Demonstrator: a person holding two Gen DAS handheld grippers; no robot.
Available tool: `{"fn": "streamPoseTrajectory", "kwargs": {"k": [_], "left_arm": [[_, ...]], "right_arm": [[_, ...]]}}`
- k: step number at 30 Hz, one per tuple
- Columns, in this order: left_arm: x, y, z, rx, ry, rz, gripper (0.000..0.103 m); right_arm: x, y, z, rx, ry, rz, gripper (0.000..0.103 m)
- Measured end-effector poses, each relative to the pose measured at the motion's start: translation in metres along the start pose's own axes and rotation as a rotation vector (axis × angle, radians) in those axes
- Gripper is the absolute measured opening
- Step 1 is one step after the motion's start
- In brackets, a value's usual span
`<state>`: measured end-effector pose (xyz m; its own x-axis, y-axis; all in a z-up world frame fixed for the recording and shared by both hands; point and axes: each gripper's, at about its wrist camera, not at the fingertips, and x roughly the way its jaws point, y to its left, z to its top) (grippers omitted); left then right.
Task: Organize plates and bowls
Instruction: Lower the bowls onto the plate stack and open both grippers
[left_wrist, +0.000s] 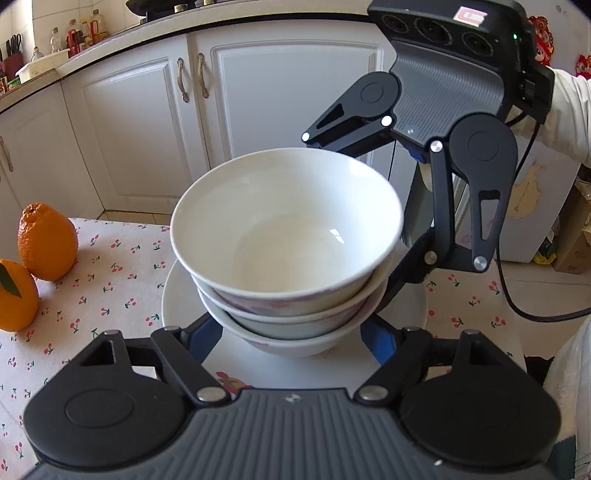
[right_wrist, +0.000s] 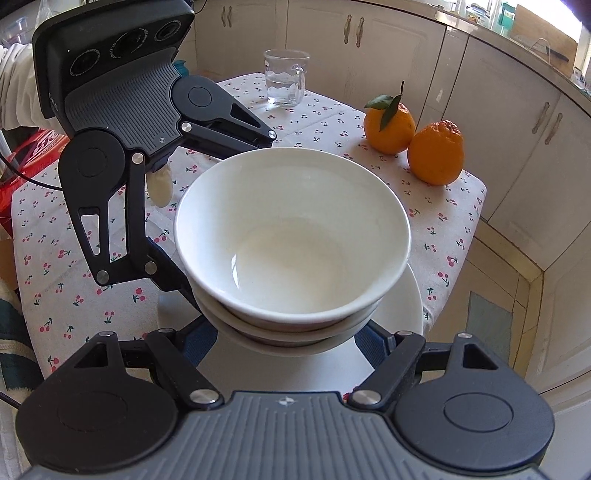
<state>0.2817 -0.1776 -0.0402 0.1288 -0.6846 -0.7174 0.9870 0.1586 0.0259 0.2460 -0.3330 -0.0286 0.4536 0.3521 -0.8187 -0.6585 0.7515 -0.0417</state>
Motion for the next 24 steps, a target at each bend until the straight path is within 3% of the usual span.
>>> {"fn": "streamPoseTrajectory", "kwargs": {"k": [5, 9, 12, 19, 24], "left_arm": [[-0.002, -0.005, -0.001, 0.016, -0.003, 0.031, 0.082], [-0.008, -0.007, -0.002, 0.004, -0.024, 0.071, 0.095], [-0.018, -0.011, -0.005, -0.02, -0.04, 0.095, 0.096], [-0.056, -0.043, -0.018, -0.059, -0.107, 0.275, 0.101], [-0.089, -0.083, -0.026, -0.152, -0.212, 0.482, 0.103]], "right_arm": [[0.001, -0.001, -0.001, 0.007, -0.008, -0.003, 0.085], [0.001, 0.001, -0.002, 0.02, -0.01, -0.011, 0.088], [-0.001, 0.005, -0.003, 0.029, -0.016, -0.021, 0.092], [-0.025, 0.025, -0.004, 0.075, -0.049, -0.109, 0.101], [-0.049, 0.053, -0.007, 0.171, -0.08, -0.233, 0.103]]}}
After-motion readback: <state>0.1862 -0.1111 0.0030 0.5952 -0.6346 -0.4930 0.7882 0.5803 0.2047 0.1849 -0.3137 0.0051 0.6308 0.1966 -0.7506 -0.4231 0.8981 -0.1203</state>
